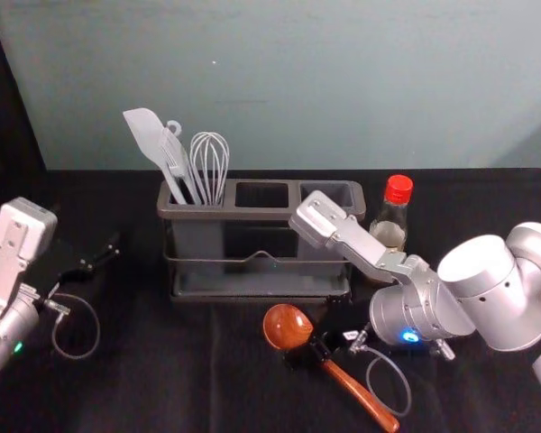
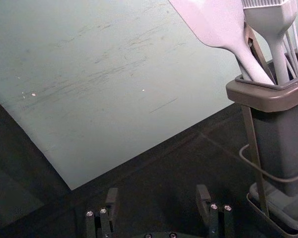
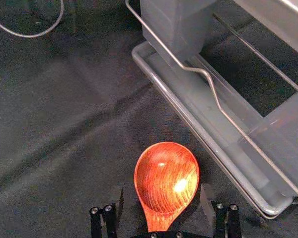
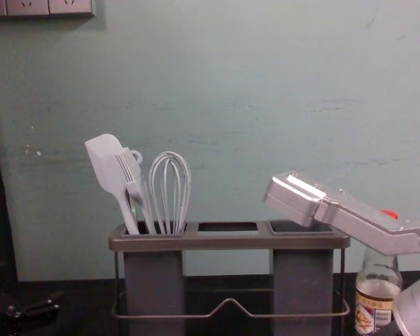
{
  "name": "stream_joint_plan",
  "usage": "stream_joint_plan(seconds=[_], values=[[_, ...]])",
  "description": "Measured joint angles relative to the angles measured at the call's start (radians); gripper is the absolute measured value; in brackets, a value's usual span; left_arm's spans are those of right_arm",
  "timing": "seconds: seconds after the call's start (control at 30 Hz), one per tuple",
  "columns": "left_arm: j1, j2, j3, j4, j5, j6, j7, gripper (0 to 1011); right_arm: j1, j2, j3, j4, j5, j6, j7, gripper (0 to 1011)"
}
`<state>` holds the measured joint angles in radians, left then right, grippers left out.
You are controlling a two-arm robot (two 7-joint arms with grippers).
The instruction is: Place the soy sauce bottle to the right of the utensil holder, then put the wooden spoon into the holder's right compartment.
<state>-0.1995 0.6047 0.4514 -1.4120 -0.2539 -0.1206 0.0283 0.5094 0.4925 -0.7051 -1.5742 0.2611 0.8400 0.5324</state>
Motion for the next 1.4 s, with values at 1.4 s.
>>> stream_joint_plan(seconds=[1.4], values=[[0.000,0.000,0.000,0.000,0.000,0.000,0.000,1012,0.014,-0.097,0.011,0.113,-0.103,-0.048,0.021,1002]])
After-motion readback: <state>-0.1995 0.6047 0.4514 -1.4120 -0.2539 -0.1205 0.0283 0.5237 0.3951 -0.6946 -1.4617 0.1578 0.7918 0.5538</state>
